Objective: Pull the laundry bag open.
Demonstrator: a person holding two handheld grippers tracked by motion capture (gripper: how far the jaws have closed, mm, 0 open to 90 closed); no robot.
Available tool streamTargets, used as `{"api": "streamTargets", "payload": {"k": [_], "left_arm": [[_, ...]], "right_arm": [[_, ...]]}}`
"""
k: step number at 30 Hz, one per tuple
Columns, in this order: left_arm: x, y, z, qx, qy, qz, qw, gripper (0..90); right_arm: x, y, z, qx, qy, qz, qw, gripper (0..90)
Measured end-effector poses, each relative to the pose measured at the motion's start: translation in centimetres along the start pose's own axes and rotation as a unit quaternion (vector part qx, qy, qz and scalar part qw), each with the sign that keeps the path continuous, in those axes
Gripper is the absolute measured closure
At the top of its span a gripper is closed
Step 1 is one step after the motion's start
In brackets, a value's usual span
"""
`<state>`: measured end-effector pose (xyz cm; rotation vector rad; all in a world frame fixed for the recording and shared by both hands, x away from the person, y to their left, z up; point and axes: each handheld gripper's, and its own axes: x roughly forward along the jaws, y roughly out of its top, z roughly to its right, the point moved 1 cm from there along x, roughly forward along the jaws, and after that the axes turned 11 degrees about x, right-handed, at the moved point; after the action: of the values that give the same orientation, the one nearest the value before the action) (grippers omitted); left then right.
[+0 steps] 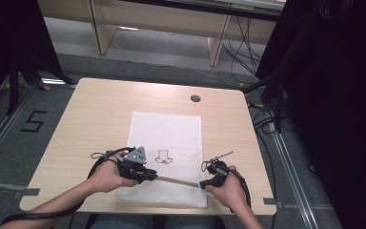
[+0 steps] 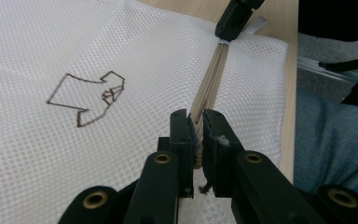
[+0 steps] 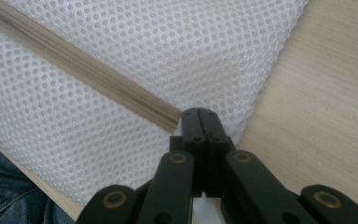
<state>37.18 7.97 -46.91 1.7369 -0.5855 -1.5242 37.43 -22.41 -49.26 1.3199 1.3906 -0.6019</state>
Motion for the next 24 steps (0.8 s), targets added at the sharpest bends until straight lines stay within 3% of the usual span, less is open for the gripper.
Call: {"api": "streamTargets", "payload": {"k": [3,6,12,15,17,18,21,24], "left_arm": [[-0.1,-0.1,0.0,-0.004,0.000,0.002,1.0000,82.5],[-0.1,-0.1,0.0,0.009,0.000,-0.001,1.0000,82.6],[-0.9,-0.7,-0.2,-0.011,0.003,0.004,0.9999,82.6],[-0.9,-0.8,-0.3,0.004,0.002,-0.004,1.0000,82.6],[-0.9,-0.8,-0.3,0.004,0.001,-0.002,1.0000,82.6],[-0.9,-0.9,-0.1,-0.013,0.002,0.004,0.9999,82.6],[-1.2,-1.0,-0.3,-0.008,0.005,0.000,1.0000,82.6],[-1.4,-1.2,-0.3,-0.017,0.003,0.007,0.9998,82.5]], "right_arm": [[0.0,0.0,0.0,0.000,0.001,0.000,1.0000,90.0],[0.0,0.0,0.0,0.001,-0.001,-0.001,1.0000,90.0],[0.0,0.0,0.0,0.001,-0.001,-0.001,1.0000,90.0],[0.0,0.0,-0.1,0.001,-0.001,-0.002,1.0000,90.0],[0.0,0.0,-0.1,0.001,-0.001,-0.001,1.0000,90.0],[0.0,0.0,-0.1,0.000,-0.001,-0.001,1.0000,90.0],[0.0,0.0,-0.1,0.001,-0.001,-0.002,1.0000,90.0],[0.0,0.0,0.0,0.001,0.000,-0.002,1.0000,90.0]]}}
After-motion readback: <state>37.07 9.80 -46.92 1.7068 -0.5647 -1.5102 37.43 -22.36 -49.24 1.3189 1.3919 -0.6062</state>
